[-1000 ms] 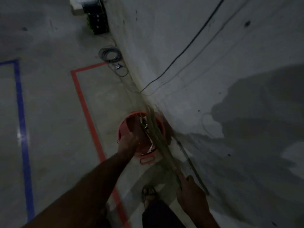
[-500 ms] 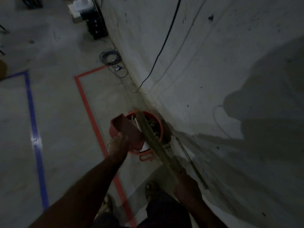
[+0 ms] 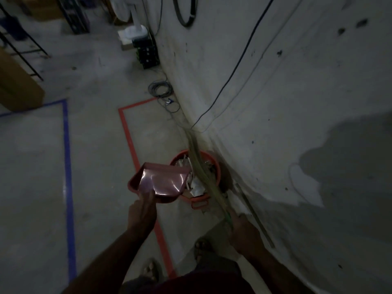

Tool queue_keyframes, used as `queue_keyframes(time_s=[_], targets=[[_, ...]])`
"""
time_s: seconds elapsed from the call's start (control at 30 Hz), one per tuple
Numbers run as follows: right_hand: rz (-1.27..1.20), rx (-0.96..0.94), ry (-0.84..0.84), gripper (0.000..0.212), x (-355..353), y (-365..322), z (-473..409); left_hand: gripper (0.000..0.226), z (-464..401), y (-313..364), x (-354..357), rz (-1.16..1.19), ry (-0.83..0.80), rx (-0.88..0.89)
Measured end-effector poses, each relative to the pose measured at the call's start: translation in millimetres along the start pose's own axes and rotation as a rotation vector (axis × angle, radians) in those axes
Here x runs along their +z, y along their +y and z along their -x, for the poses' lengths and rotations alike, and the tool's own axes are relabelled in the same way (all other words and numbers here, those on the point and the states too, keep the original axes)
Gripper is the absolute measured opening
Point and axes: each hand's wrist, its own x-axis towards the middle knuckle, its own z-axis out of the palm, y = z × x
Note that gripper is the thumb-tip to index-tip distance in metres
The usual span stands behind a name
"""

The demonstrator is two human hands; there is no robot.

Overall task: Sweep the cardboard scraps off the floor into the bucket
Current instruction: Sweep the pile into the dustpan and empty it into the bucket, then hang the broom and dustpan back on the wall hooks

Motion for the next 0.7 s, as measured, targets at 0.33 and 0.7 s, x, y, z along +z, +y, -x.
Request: queue_keyframes(time_s=[0.33,0.7], targets=[[-0.182,-0.140,-0.131,0.112,-15.1,-126.6,-16.0,0.049,41.1,-78.1,-70.8,0.217,0.296,-0.160],[-0.064,-0.141,-0.122,0.038,-75.8,-260.7,47.9,0.025,65.8,-125.5,-206.5,0.031,0.301,-0.056]])
